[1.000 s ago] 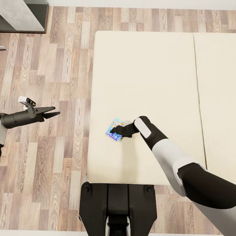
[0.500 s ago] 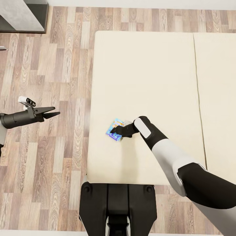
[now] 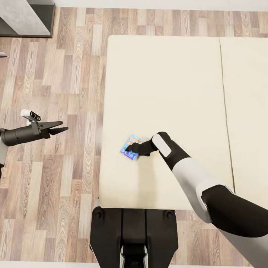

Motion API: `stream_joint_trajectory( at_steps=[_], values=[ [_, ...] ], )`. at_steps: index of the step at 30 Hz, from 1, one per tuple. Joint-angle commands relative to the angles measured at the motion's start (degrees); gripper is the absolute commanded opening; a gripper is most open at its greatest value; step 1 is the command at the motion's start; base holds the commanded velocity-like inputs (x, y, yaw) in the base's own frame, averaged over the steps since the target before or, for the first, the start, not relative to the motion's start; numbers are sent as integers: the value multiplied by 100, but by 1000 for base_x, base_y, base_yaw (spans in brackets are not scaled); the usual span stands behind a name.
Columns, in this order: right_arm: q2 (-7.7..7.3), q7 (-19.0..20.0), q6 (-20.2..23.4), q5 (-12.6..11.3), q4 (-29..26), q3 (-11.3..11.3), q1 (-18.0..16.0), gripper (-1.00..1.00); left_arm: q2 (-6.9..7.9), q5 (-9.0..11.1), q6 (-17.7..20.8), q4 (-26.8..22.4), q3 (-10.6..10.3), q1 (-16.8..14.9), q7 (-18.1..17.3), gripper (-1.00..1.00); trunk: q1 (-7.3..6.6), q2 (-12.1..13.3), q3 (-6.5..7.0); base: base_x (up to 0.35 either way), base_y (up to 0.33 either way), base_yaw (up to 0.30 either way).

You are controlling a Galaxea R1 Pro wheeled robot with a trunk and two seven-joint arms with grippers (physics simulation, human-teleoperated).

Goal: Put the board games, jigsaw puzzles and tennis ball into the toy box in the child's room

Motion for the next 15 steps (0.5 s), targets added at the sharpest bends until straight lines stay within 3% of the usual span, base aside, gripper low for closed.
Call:
stream_joint_trajectory(
  at_steps=[1, 15],
  values=[
    [14, 19, -256, -314, 87, 14, 3, 100, -1, -7, 59, 3, -3, -5, -24, 100, 11, 0, -7, 0, 0, 0],
    [14, 10, -287, -307, 85, 18, 3, 100, -7, -7, 59, 3, -3, -5, -24, 100, 11, 0, 55, 0, 0, 0]
  ],
)
